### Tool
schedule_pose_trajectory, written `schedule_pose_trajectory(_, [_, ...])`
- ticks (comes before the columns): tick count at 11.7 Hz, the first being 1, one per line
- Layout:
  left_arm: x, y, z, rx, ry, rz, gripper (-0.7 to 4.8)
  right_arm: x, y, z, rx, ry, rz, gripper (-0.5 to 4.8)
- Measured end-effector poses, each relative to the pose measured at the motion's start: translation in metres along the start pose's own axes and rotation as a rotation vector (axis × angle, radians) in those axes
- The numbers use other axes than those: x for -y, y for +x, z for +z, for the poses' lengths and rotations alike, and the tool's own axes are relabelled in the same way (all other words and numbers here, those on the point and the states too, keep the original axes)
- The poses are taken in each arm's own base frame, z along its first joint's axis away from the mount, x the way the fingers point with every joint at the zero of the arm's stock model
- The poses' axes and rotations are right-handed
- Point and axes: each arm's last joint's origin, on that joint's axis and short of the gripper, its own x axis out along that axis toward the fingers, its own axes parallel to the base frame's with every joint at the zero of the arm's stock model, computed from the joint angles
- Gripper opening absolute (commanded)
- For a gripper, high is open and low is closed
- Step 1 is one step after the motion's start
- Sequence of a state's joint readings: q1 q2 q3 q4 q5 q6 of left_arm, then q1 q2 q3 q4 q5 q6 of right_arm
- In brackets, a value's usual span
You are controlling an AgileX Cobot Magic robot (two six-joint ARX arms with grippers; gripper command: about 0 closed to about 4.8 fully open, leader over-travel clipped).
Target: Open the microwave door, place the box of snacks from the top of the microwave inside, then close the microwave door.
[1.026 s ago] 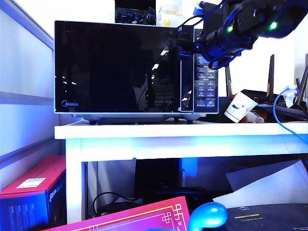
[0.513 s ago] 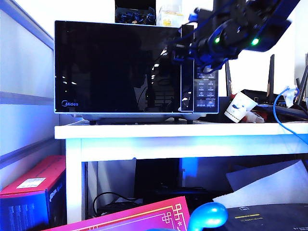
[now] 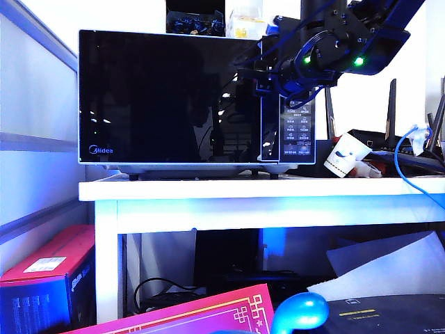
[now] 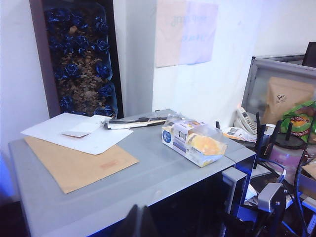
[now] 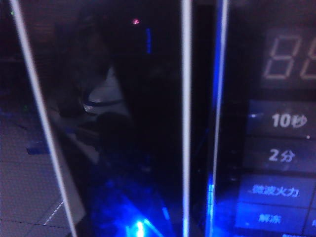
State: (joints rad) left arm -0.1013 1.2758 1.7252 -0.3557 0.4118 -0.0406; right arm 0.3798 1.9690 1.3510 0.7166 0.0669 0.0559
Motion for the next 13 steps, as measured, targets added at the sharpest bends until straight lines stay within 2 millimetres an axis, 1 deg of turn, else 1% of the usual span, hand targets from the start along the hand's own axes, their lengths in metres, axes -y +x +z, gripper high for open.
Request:
schedule_pose_trajectory(4, [0.000,0.000,0.000,0.000,0.000,0.000,-0.05,-0.002,0.000,0.001,-0.009,-0.001,0.003,1.71])
schedule_pose_trajectory(5, [0.000,0.000,0.000,0.000,0.000,0.000,-0.05,-0.001,-0.009,0.013,-0.102,-0.007,0.001,1.71])
schedule_pose_trajectory(6, [0.000,0.000,0.000,0.000,0.000,0.000,-0.05,-0.003,-0.017,0.023,-0.142,-0.006,0.003,4.45])
schedule_pose_trajectory(7, [0.000,0.000,0.000,0.000,0.000,-0.001,-0.05,-0.006,-0.020,0.032,-0.138,0.006,0.056,4.79])
schedule_pose_trajectory(9, [0.000,0.000,0.000,0.000,0.000,-0.001,-0.05,-0.007,-0.026,0.051,-0.094,0.018,0.091,4.79])
schedule_pose_trajectory(10, [0.000,0.000,0.000,-0.002,-0.001,-0.001,-0.05,-0.007,-0.028,0.053,-0.112,0.014,0.091,4.79])
schedule_pose_trajectory(11, [0.000,0.000,-0.001,-0.007,-0.003,0.000,-0.05,-0.004,-0.035,0.058,-0.164,-0.003,0.079,4.79])
schedule_pose_trajectory(12, [0.000,0.000,-0.001,-0.007,-0.003,0.000,-0.05,-0.003,-0.045,0.077,-0.122,-0.051,0.066,4.72])
schedule_pose_trajectory(13, [0.000,0.000,-0.001,-0.007,-0.003,0.000,-0.05,-0.003,-0.050,0.087,-0.105,-0.080,0.047,4.31])
